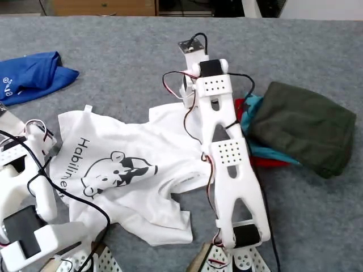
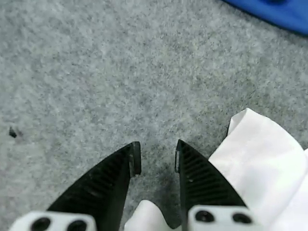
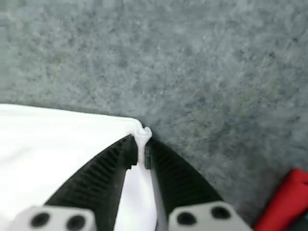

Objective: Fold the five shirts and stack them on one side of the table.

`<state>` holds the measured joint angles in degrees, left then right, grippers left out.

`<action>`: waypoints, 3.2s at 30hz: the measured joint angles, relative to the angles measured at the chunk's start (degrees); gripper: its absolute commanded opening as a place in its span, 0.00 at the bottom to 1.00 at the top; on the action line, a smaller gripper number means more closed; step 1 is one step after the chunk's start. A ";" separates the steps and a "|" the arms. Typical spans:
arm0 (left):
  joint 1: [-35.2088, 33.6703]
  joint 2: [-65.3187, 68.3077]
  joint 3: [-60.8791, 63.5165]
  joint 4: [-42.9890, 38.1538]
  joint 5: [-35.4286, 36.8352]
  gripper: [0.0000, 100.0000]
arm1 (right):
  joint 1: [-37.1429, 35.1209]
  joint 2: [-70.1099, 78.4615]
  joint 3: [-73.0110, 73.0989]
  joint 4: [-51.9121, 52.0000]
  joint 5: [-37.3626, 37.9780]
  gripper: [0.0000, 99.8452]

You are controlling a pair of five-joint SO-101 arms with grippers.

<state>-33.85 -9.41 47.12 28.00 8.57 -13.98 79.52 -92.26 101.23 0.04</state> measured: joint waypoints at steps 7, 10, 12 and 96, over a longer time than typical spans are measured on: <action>0.00 0.00 0.00 0.00 0.00 0.14 | 0.00 -0.26 -0.70 0.00 -6.15 0.03; 0.00 0.00 0.00 0.18 0.00 0.14 | 0.26 -0.26 -0.70 -0.44 -11.08 0.03; 0.00 0.18 -1.05 1.76 1.05 0.15 | 1.49 -0.26 -0.70 -2.02 -14.59 0.03; 13.63 62.15 -101.45 68.31 29.98 0.21 | 5.80 -0.26 -0.70 -5.63 -18.46 0.03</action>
<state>-20.22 52.75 -54.33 96.31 38.55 -8.18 79.25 -92.97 95.60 -18.42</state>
